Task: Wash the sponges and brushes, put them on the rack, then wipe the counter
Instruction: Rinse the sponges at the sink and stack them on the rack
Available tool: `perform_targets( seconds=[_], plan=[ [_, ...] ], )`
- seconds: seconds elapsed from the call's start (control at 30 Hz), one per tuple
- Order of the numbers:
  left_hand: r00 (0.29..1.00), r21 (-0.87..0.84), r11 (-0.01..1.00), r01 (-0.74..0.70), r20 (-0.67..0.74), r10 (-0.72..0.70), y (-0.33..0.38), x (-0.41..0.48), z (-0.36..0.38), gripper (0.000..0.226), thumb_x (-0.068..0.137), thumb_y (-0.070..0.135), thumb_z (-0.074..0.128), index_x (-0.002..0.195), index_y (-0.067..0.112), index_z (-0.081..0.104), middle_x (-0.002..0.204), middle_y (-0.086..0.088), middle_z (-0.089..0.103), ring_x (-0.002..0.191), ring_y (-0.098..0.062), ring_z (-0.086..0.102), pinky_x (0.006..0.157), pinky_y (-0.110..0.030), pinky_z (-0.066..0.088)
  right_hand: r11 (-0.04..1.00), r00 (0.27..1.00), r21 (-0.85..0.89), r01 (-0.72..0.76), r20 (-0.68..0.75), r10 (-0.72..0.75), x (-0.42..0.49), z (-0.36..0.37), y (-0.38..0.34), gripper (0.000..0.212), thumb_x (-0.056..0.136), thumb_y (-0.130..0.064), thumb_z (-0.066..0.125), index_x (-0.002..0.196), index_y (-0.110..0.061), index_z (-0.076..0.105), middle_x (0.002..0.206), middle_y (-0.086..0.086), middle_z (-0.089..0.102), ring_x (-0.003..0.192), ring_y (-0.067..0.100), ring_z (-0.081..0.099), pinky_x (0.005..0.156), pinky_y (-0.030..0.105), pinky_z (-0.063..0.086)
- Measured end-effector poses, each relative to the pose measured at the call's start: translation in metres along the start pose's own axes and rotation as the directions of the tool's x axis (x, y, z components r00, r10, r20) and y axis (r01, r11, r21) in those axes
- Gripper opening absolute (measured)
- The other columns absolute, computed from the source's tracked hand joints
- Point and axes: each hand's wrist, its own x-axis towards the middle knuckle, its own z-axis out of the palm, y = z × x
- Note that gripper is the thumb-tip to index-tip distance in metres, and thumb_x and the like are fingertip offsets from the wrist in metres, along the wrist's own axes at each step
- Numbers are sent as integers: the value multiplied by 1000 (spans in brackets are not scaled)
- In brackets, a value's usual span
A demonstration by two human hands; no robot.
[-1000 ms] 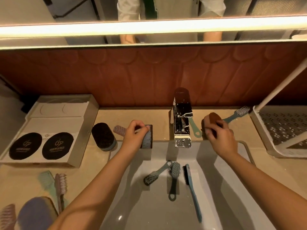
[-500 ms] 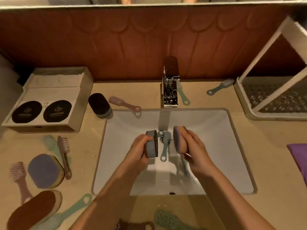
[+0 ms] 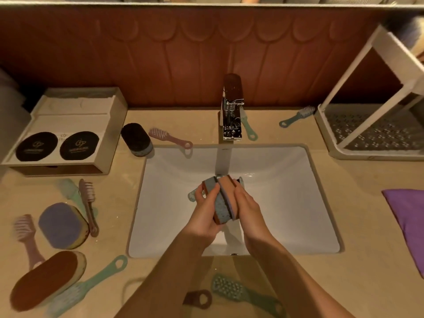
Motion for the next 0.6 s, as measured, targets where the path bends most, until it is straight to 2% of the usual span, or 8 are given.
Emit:
perform_targets(
  seconds=[0.03, 0.1, 0.2, 0.33, 0.43, 0.5, 0.57, 0.6],
  plan=[
    [1000, 20, 1000, 3, -8, -3, 2, -2, 0, 42, 94, 22, 51, 132, 32, 37, 126, -13, 55, 110, -28, 59, 78, -42, 54, 1000, 1000, -8, 9, -9, -9, -1, 1, 1, 41, 98, -45, 34, 137, -36, 42, 134, -2, 51, 117, 13, 53, 100, 30, 46],
    [1000, 58, 998, 24, -19, -23, 4, -7, 2, 44, 93, 20, 55, 131, 33, 37, 128, -14, 54, 113, -30, 58, 81, -44, 54, 999, 999, 33, 26, -40, -25, -3, 4, 2, 42, 99, -44, 32, 139, -35, 39, 132, -3, 49, 115, 13, 52, 94, 26, 46],
    [999, 129, 991, 30, -38, -26, 7, -13, 2, 47, 92, 18, 56, 130, 32, 35, 125, -15, 54, 108, -29, 59, 79, -41, 54, 997, 996, 68, 34, -81, -29, -5, 11, 7, 44, 100, -42, 28, 142, -33, 35, 138, -3, 43, 120, 16, 49, 92, 23, 43],
    [998, 205, 978, 26, -68, -12, 13, -15, -3, 52, 91, 16, 56, 133, 34, 31, 127, -16, 52, 102, -28, 59, 72, -39, 54, 998, 998, 24, 56, -22, -56, -5, 16, 14, 46, 98, -47, 27, 143, -35, 33, 145, -2, 40, 129, 17, 45, 105, 31, 41],
    [995, 175, 984, 46, -93, -30, 13, -15, 0, 51, 91, 14, 55, 133, 33, 33, 128, -17, 53, 108, -31, 59, 76, -42, 54, 994, 994, -41, 103, 42, -101, -6, 12, 11, 44, 99, -45, 28, 142, -38, 34, 144, -5, 39, 130, 13, 43, 105, 27, 39],
    [992, 162, 984, 69, -113, -51, 12, -16, 6, 39, 92, 14, 54, 126, 28, 41, 124, -15, 55, 113, -33, 57, 88, -46, 51, 989, 989, -78, 128, 80, -122, -6, 6, 6, 43, 99, -44, 29, 141, -38, 36, 144, -2, 43, 128, 13, 46, 105, 28, 41],
    [990, 137, 984, 117, -98, -104, 12, -19, 14, 11, 95, 18, 51, 105, 21, 51, 118, -14, 57, 120, -33, 54, 102, -47, 43, 987, 988, -93, 131, 96, -122, -9, -1, -2, 42, 99, -42, 33, 140, -37, 39, 141, -3, 47, 125, 12, 49, 100, 23, 44],
    [988, 135, 981, 140, -81, -130, 12, -19, 18, 5, 95, 21, 50, 99, 20, 53, 117, -15, 57, 121, -32, 53, 104, -47, 42, 986, 988, -100, 136, 89, -127, -10, -5, -8, 42, 98, -42, 35, 140, -37, 39, 140, -3, 48, 124, 11, 50, 98, 21, 44]
  ],
)
